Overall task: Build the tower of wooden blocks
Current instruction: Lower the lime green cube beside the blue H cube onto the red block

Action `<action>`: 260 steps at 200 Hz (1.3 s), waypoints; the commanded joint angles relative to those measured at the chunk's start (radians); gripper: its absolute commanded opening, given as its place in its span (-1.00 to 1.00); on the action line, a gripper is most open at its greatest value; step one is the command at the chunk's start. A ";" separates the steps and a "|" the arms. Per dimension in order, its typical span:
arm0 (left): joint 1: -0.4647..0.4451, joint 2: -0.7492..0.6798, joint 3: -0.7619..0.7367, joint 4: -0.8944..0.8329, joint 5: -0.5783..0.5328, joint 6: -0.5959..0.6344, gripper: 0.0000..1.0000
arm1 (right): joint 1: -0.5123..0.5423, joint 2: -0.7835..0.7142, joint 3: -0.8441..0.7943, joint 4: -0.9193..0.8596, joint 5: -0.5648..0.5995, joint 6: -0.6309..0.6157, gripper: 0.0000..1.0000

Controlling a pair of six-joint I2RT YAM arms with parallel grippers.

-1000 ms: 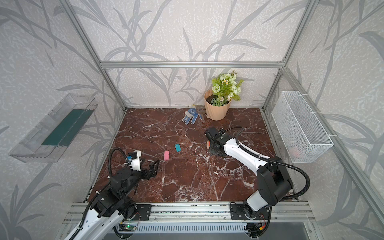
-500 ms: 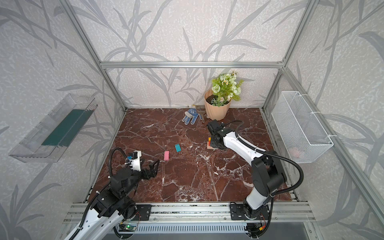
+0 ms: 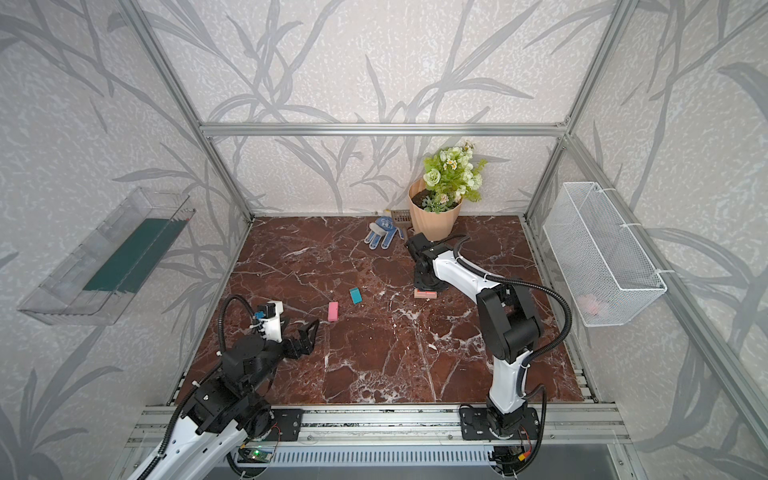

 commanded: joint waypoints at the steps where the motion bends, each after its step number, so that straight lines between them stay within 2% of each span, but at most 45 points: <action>1: -0.005 0.001 0.012 0.006 -0.014 -0.003 0.98 | -0.004 0.003 0.018 -0.033 -0.003 -0.021 -0.47; 260: -0.005 0.002 0.012 0.004 -0.014 -0.004 0.99 | -0.005 0.031 0.035 -0.020 -0.054 -0.013 -0.41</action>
